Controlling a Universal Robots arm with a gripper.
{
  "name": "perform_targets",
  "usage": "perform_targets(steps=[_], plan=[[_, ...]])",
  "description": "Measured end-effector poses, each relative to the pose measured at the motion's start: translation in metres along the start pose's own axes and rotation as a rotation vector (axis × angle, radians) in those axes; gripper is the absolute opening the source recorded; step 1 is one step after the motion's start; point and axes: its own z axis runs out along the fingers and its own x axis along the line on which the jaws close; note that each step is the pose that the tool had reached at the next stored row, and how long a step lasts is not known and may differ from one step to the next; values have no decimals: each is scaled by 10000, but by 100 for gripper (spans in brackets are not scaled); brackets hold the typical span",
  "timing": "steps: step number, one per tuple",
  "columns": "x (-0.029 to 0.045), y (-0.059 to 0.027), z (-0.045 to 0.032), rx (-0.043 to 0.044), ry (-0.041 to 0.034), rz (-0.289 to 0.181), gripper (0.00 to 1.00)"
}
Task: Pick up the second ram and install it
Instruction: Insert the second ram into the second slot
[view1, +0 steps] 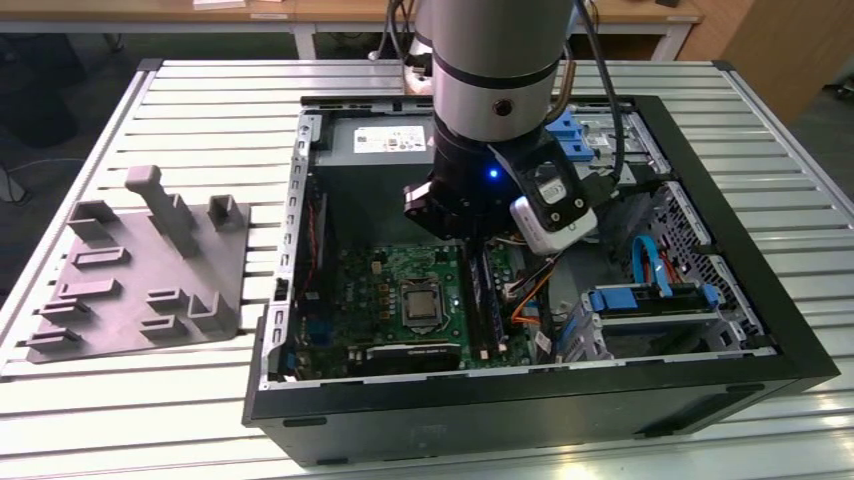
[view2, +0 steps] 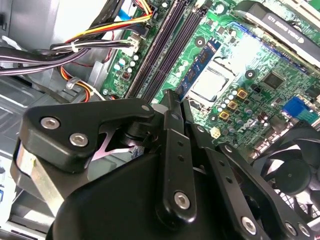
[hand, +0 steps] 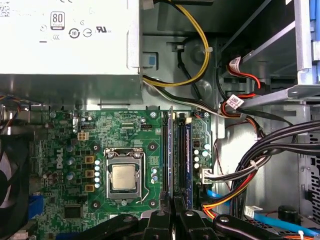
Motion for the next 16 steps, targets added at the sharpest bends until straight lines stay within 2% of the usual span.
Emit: perform_targets(steps=[9,16], plan=[[-9,-2,19,2,1,0,14],[-69,-7,41,1,0,0,14]])
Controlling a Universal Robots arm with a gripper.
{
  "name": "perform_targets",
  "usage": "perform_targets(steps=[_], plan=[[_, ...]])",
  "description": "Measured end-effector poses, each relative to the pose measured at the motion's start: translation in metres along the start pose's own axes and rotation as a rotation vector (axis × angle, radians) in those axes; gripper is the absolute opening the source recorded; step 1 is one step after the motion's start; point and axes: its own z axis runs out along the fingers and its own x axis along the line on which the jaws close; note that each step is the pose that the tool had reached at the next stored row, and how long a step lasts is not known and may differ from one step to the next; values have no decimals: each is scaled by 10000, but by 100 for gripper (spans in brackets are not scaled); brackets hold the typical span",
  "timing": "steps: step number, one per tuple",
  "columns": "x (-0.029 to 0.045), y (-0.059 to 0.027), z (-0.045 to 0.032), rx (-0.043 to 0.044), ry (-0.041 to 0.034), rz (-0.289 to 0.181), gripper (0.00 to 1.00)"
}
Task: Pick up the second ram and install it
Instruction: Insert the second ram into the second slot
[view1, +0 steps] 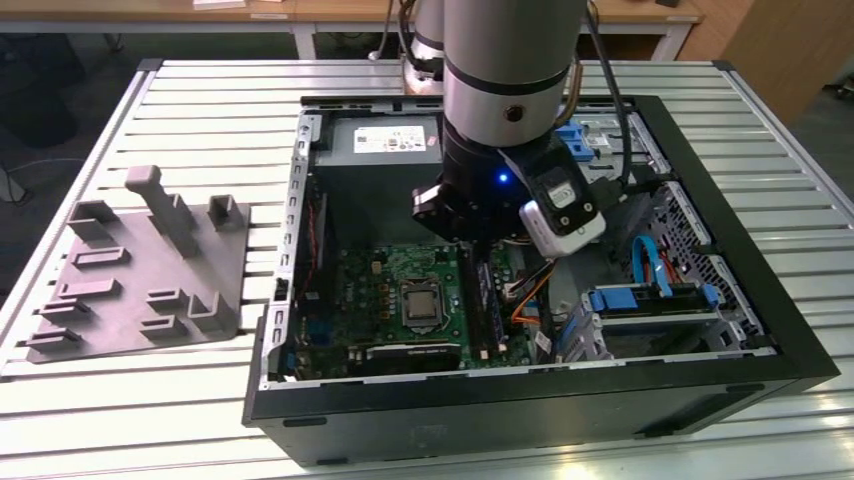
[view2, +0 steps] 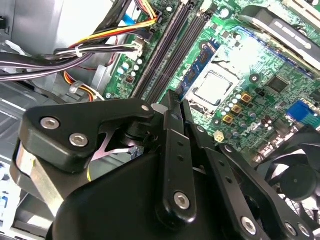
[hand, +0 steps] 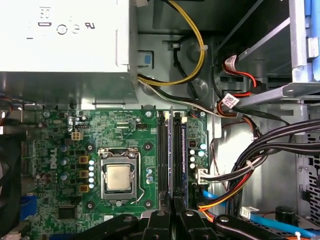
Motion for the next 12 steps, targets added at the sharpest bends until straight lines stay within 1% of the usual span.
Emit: perform_targets(steps=[6,12], plan=[[-27,-2,42,1,0,1,14],[-28,-6,128,1,1,0,14]])
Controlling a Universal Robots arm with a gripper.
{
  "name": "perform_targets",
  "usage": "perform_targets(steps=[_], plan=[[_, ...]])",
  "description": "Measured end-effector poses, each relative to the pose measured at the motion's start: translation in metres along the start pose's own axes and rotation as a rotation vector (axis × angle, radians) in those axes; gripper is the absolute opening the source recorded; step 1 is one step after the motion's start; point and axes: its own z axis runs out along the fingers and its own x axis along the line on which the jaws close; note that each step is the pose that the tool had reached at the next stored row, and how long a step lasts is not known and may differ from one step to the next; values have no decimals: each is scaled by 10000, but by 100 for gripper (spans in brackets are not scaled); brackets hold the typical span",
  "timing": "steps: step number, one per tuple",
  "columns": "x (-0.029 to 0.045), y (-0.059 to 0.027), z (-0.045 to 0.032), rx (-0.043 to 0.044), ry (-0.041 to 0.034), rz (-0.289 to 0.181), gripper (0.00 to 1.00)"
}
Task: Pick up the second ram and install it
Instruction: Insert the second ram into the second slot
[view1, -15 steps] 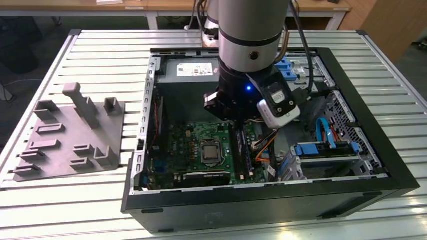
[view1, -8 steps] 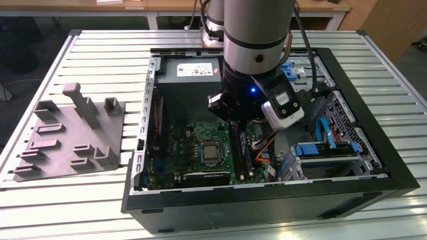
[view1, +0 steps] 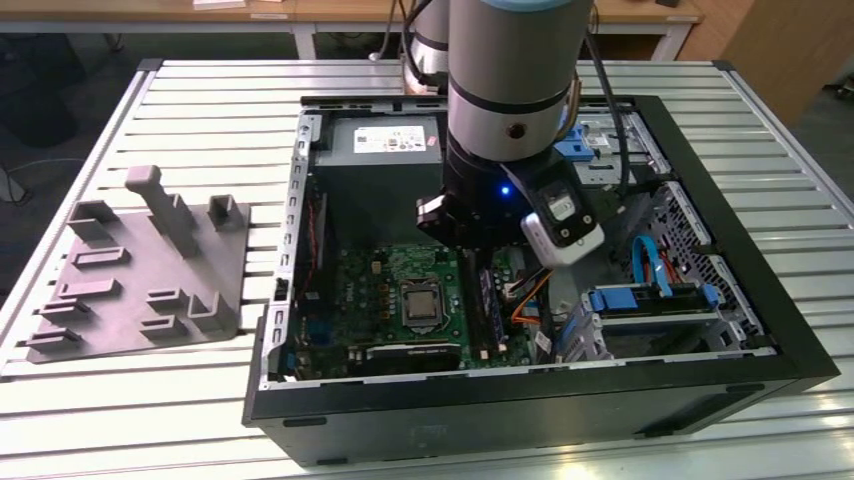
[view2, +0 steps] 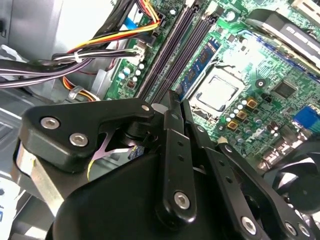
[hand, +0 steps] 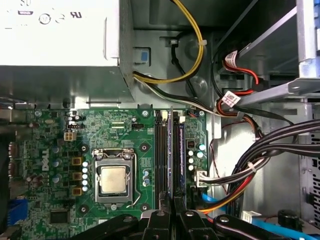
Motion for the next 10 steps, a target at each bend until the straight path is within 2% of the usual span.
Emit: perform_targets(steps=[4,10], plan=[[-9,-2,47,4,1,-24,14],[-24,-3,77,9,8,-127,14]])
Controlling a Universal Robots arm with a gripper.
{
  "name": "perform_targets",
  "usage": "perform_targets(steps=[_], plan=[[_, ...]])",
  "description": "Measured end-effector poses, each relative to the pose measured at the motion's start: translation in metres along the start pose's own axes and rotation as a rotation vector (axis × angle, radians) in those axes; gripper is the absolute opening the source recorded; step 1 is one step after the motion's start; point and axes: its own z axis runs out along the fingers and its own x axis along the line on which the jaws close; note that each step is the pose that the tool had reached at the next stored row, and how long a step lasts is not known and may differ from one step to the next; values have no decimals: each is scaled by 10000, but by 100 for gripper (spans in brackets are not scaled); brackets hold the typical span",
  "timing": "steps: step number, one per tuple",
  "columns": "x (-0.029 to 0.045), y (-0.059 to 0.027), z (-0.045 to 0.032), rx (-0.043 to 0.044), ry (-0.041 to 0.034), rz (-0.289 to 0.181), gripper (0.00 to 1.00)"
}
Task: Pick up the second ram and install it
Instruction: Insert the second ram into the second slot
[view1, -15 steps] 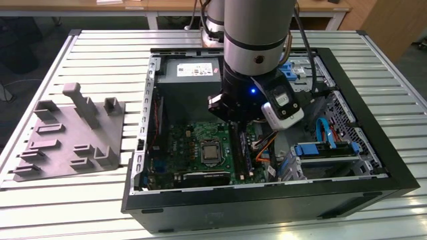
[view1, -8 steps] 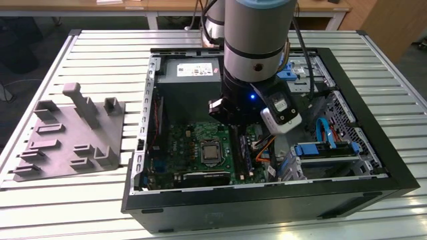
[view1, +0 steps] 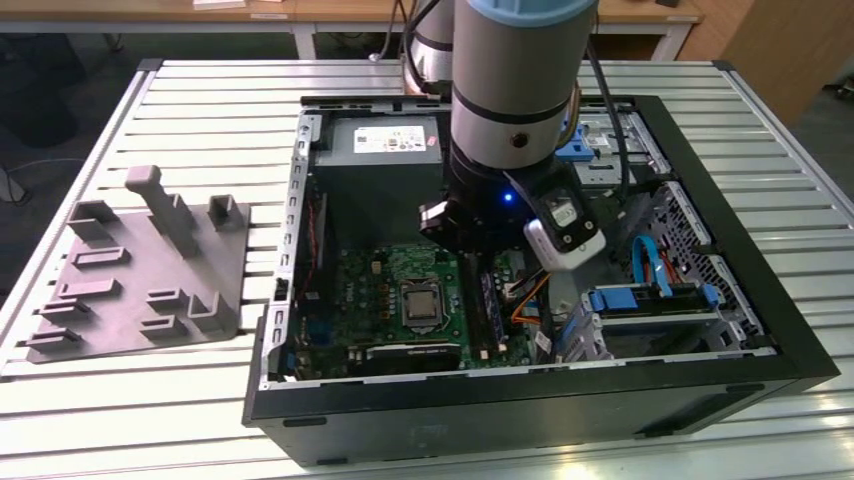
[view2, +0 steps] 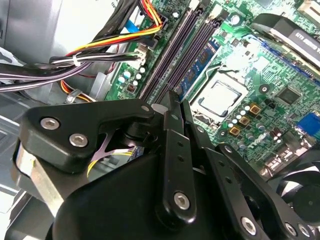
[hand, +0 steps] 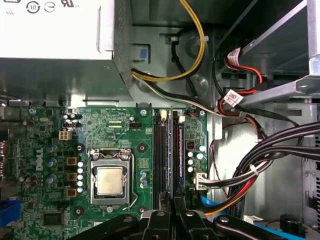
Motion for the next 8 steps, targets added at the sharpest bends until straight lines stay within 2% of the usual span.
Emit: perform_targets(steps=[8], plan=[[-14,-2,17,30,-1,-8,14]])
